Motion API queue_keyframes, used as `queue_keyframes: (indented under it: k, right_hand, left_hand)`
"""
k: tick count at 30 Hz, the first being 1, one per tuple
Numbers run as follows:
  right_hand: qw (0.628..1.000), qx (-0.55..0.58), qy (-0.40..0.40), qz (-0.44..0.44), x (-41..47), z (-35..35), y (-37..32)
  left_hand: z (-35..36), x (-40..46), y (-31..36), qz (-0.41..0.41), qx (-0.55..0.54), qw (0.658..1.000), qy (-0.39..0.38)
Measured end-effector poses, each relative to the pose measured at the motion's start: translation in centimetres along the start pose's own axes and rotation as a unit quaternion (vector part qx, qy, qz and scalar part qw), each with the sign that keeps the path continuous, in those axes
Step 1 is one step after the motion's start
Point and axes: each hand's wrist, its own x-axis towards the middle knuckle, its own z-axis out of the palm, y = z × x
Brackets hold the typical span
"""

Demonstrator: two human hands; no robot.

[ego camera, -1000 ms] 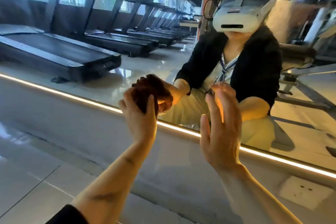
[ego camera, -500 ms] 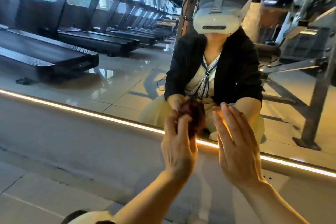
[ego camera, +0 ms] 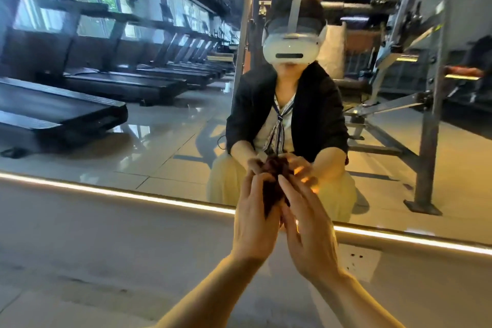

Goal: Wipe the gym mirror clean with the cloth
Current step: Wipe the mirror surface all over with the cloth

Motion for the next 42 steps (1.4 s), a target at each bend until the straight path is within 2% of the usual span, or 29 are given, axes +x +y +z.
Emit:
queue_keyframes:
  k: [1,3,4,6,8,10,11,12,14,15,16,18,20,23,24,25,26,28,29,30,31,32,34,36,38,39,40,42]
  right_hand:
    - [0.997,0.074,0.005,0.03,0.8,-0.2,-1.4]
    - [0.98,0.171,0.043,0.087,3.0,-0.3,-3.5]
    - [0.976,0.18,0.068,0.101,4.1,-0.3,-4.2]
    - [0.983,0.137,0.092,0.078,5.5,-0.1,-5.1]
    - [0.996,0.04,0.075,0.011,6.0,0.7,-5.4]
    - [0.985,-0.121,0.019,-0.124,5.6,1.6,-4.7]
    - [0.952,-0.214,-0.026,-0.215,5.3,1.9,-3.9]
    - [0.903,-0.294,-0.089,-0.302,5.2,2.0,-2.9]
    - [0.803,-0.382,-0.188,-0.417,6.6,1.0,-1.3]
    - [0.773,-0.405,-0.197,-0.447,8.2,0.2,-1.0]
    - [0.764,-0.417,-0.173,-0.461,10.5,-0.8,-1.0]
    - [0.782,-0.418,-0.032,-0.461,16.5,-2.9,-1.8]
    - [0.79,-0.439,0.101,-0.416,23.1,-5.6,-3.7]
    - [0.836,-0.402,0.178,-0.328,27.2,-6.0,-6.0]
    - [0.853,-0.383,0.181,-0.305,26.6,-4.9,-6.3]
    - [0.863,-0.373,0.151,-0.304,25.1,-3.4,-6.1]
    - [0.858,-0.376,0.094,-0.336,23.0,-2.0,-5.5]
    - [0.798,-0.408,-0.027,-0.443,19.5,-0.8,-3.5]
    - [0.764,-0.425,-0.061,-0.482,19.2,-1.4,-2.5]
    - [0.749,-0.432,-0.063,-0.499,20.2,-2.5,-2.0]
    - [0.755,-0.433,-0.036,-0.491,21.8,-3.9,-1.9]
    - [0.776,-0.431,0.018,-0.46,24.0,-5.3,-2.1]
    - [0.825,-0.423,0.141,-0.348,28.4,-8.6,-3.7]
    - [0.867,-0.381,0.226,-0.227,30.7,-9.3,-6.0]
    - [0.876,-0.38,0.226,-0.194,30.5,-6.4,-7.9]
    - [0.867,-0.399,0.176,-0.239,29.6,-4.5,-8.2]
    - [0.843,-0.419,0.111,-0.317,28.6,-2.8,-8.1]
    - [0.774,-0.443,0.001,-0.452,28.2,-2.2,-7.4]
  left_hand:
    - [-0.9,0.3,1.2,-0.031,-0.119,0.992,-0.017]
    - [-2.6,0.8,3.7,-0.085,-0.302,0.948,-0.051]
    - [-3.5,1.1,4.8,-0.116,-0.357,0.925,-0.058]
    - [-5.2,1.8,6.4,-0.163,-0.375,0.911,-0.058]
    - [-7.1,2.9,6.8,-0.151,-0.252,0.956,-0.017]
    - [-9.4,3.9,5.7,-0.105,-0.073,0.99,0.058]
    - [-10.5,4.5,4.8,-0.079,-0.001,0.993,0.087]
    - [-11.6,5.0,4.3,-0.06,0.046,0.992,0.102]
    - [-13.3,6.2,3.7,-0.038,0.107,0.989,0.099]
    - [-14.0,7.0,3.7,-0.024,0.136,0.986,0.089]
    - [-14.6,7.9,3.7,-0.005,0.163,0.983,0.079]
    - [-15.3,9.8,3.6,0.045,0.21,0.974,0.068]
    - [-15.5,11.9,4.1,0.094,0.24,0.964,0.057]
    - [-14.8,14.5,5.2,0.197,0.25,0.945,0.073]
    - [-14.4,15.3,5.5,0.222,0.24,0.941,0.088]
    - [-14.1,15.9,5.5,0.241,0.229,0.938,0.101]
    - [-13.8,16.4,5.4,0.259,0.219,0.934,0.114]
    - [-13.6,17.2,4.8,0.283,0.218,0.926,0.125]
    - [-13.7,17.5,4.5,0.289,0.224,0.923,0.123]
    - [-13.8,17.7,4.3,0.291,0.231,0.921,0.115]
    - [-14.1,18.0,4.3,0.293,0.24,0.92,0.105]
    - [-14.3,18.4,4.3,0.293,0.254,0.917,0.093]
    - [-14.9,19.5,4.9,0.29,0.286,0.91,0.076]
    - [-15.2,20.9,5.9,0.295,0.301,0.904,0.076]
    - [-15.2,22.4,6.9,0.308,0.299,0.898,0.099]
    - [-15.1,23.0,7.3,0.313,0.292,0.896,0.12]
    - [-15.2,23.5,7.6,0.318,0.281,0.894,0.141]
    - [-15.4,24.6,8.0,0.338,0.258,0.888,0.173]
